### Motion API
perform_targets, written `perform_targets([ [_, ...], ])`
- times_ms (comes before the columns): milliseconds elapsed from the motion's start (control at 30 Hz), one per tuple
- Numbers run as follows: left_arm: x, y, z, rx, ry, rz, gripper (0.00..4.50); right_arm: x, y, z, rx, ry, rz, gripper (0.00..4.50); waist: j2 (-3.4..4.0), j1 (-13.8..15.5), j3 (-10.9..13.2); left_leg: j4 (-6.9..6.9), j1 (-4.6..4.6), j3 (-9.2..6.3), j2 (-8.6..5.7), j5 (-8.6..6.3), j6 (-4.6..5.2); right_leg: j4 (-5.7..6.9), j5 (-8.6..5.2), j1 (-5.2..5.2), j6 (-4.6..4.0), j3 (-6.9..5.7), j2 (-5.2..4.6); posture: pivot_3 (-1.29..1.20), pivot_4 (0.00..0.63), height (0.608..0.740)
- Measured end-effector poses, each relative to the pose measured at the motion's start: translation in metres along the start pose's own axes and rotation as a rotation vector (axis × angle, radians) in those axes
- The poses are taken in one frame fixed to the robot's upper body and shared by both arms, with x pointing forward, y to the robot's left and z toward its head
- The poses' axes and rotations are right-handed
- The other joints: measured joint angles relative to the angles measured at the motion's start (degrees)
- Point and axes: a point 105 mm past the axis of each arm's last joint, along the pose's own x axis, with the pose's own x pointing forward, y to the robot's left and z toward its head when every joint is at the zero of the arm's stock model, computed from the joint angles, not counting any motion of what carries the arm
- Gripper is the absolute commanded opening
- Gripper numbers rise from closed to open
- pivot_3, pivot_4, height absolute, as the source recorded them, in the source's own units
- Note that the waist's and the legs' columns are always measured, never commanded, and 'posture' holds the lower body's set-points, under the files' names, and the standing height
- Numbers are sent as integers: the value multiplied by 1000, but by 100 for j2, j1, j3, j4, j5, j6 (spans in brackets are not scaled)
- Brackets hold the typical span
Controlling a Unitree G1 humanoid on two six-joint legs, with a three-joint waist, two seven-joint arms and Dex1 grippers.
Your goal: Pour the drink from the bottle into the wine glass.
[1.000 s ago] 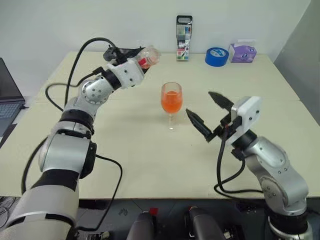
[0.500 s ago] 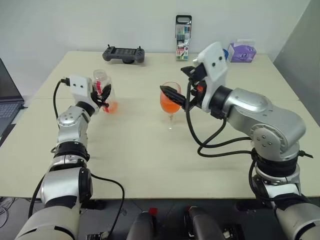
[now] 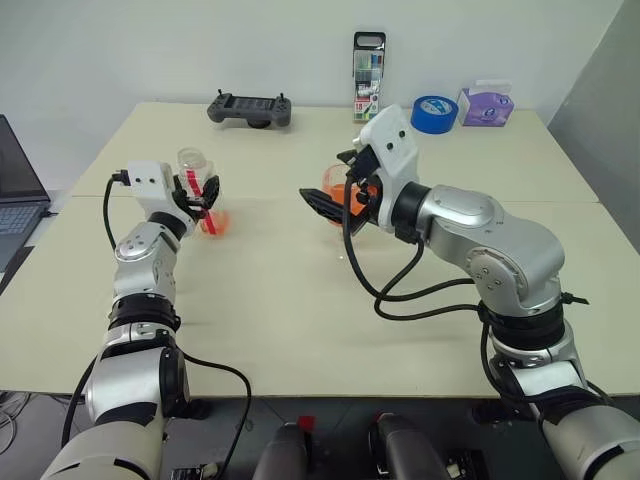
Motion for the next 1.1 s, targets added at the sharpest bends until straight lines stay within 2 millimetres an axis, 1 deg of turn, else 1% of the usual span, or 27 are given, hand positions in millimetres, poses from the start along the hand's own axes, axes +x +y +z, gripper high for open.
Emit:
perform_targets([
  [267, -1, 1, -2, 5, 8, 1, 4471, 0, 1, -2, 5, 13, 13, 4500, 0, 0, 0, -1, 1, 0, 0, 0, 0, -1, 0, 0, 0, 1, 0, 0, 150, 740],
  [500, -14, 2, -12, 26, 40, -18, 4471, 0, 1, -2, 5, 12, 13, 4500, 0, 0, 0, -4, 0, -1, 2, 0, 0, -4, 0, -1, 0, 2, -2, 0, 150, 740],
  [633, -24, 0, -11, 21, 51, -28, 4471, -1, -1, -2, 2, 13, 12, 4500, 0, 0, 0, -4, 0, -2, 2, 0, 0, -4, 0, 0, 0, 2, -4, 0, 150, 740],
  [700, -26, -2, -3, 2, 44, -30, 4471, -3, -4, -2, -8, 22, 10, 4500, 0, 7, 0, -4, -2, -3, 1, 0, 0, -6, 0, 0, 0, 1, -6, 0, 150, 740],
  [833, -33, -13, 24, 31, 1, -86, 4471, -8, -14, -6, -19, 47, -5, 4500, 0, 21, 0, -6, 2, 3, 0, 0, 0, -9, 0, 2, 0, 6, -8, 0, 150, 740],
  [900, -38, -16, 27, 40, 15, -100, 4471, -10, -18, -6, -25, 52, -12, 4500, 0, 22, 0, -8, 3, 1, 2, 0, 0, -11, 0, 2, 0, 5, -8, 0, 150, 740],
  [1000, -54, -20, 27, 62, 69, -131, 4471, -15, -24, -7, -37, 67, -9, 4500, 0, 16, 0, -12, 3, 2, 3, 0, 0, -12, 0, 1, 0, 5, -7, 0, 150, 740],
  [1100, -68, -19, 30, 70, 97, -149, 4471, -19, -31, -3, -43, 63, -15, 4500, 0, 13, 0, -14, 4, 0, 5, 0, 0, -14, 0, 1, 0, 4, -6, 0, 150, 740],
])
